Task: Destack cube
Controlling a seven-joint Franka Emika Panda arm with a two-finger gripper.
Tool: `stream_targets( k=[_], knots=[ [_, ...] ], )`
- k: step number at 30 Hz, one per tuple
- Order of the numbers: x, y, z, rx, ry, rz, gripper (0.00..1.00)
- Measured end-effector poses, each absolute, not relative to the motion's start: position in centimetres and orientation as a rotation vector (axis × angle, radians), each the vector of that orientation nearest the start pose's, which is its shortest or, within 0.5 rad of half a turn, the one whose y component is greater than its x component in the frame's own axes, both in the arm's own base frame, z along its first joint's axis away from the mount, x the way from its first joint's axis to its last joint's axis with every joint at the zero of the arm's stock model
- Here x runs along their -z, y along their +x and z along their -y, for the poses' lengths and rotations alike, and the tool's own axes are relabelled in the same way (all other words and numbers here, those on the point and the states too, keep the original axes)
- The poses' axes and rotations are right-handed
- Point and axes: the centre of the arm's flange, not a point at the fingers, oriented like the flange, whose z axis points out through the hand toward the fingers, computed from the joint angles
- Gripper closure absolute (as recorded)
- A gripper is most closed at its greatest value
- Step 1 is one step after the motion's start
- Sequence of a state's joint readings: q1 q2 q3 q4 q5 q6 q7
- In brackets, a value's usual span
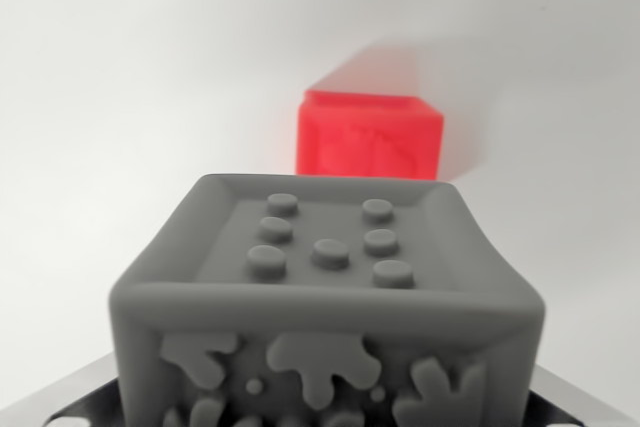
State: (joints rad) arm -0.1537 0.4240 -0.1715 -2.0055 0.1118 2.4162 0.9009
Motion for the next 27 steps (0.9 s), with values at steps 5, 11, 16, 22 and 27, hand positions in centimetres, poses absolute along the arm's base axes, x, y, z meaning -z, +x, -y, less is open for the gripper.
stream_targets(
  k=[5, 11, 16, 22, 27],
  knots=[
    [-24.6, 57.4, 18.2, -0.008, -2.51, -1.884, 1.0],
    [-24.5, 57.4, 17.1, -0.008, -2.519, -1.874, 1.0],
    [-24.4, 57.4, 16.3, -0.008, -2.526, -1.864, 1.0],
    [-24.4, 57.3, 15.1, -0.007, -2.536, -1.85, 1.0],
    [-24.3, 57.2, 14.1, -0.008, -2.544, -1.84, 1.0]
  ],
)
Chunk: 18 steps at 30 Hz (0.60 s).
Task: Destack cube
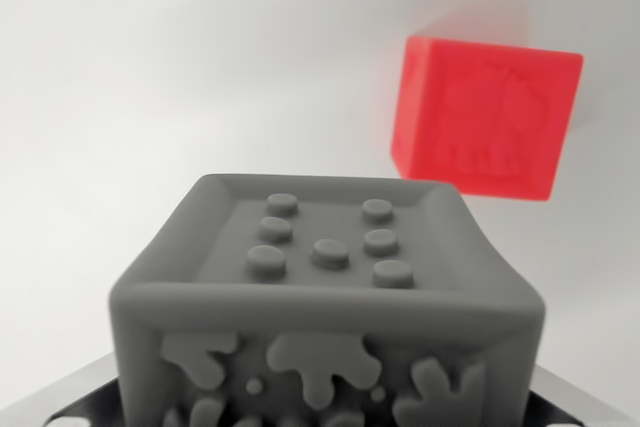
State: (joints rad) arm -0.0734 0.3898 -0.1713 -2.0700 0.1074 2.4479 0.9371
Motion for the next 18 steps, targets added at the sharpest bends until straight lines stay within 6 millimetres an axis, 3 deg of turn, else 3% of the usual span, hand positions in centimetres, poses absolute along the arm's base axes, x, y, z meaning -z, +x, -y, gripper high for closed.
stream_targets(
  k=[18],
  knots=[
    [-24.1, 57.2, 10.7, -0.008, -2.572, -1.8, 1.0]
  ],
)
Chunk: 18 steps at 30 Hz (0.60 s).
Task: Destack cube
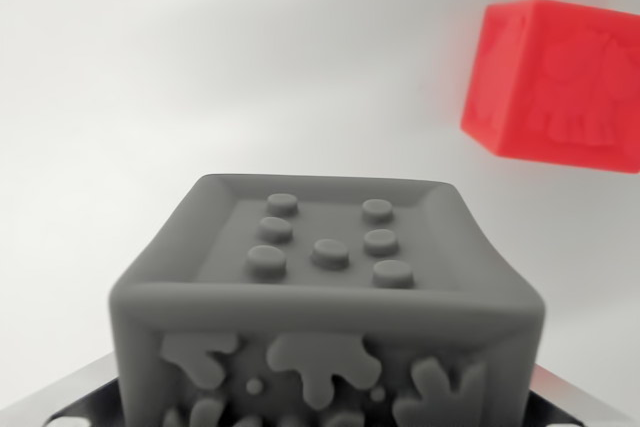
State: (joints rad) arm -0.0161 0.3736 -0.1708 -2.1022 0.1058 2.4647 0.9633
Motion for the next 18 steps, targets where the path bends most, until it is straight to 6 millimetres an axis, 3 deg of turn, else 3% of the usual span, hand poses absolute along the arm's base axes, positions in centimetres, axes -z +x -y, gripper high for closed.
stream_targets(
  k=[18],
  knots=[
    [-23.9, 57.0, 7.3, -0.007, -2.598, -1.762, 1.0]
  ],
)
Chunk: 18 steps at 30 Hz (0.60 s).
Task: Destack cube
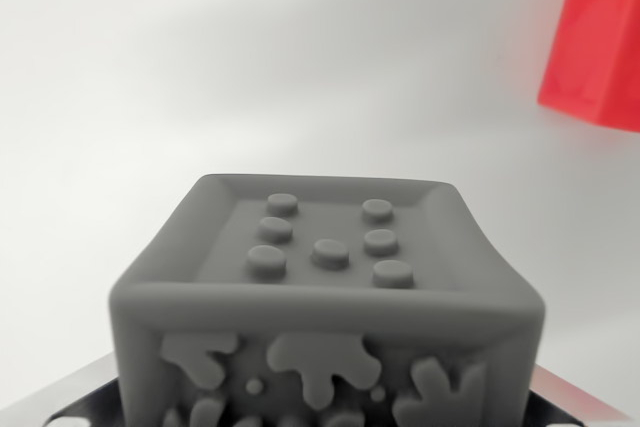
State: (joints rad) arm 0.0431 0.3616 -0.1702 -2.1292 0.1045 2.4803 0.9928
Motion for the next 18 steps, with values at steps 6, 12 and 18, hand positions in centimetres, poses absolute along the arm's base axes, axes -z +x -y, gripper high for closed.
stream_targets(
  k=[6, 12, 18],
  knots=[
    [-23.7, 56.9, 6.1, -0.008, -2.608, -1.748, 1.0],
    [-23.7, 56.9, 4.9, -0.008, -2.617, -1.734, 1.0],
    [-23.6, 56.8, 3.8, -0.009, -2.627, -1.721, 1.0]
  ],
)
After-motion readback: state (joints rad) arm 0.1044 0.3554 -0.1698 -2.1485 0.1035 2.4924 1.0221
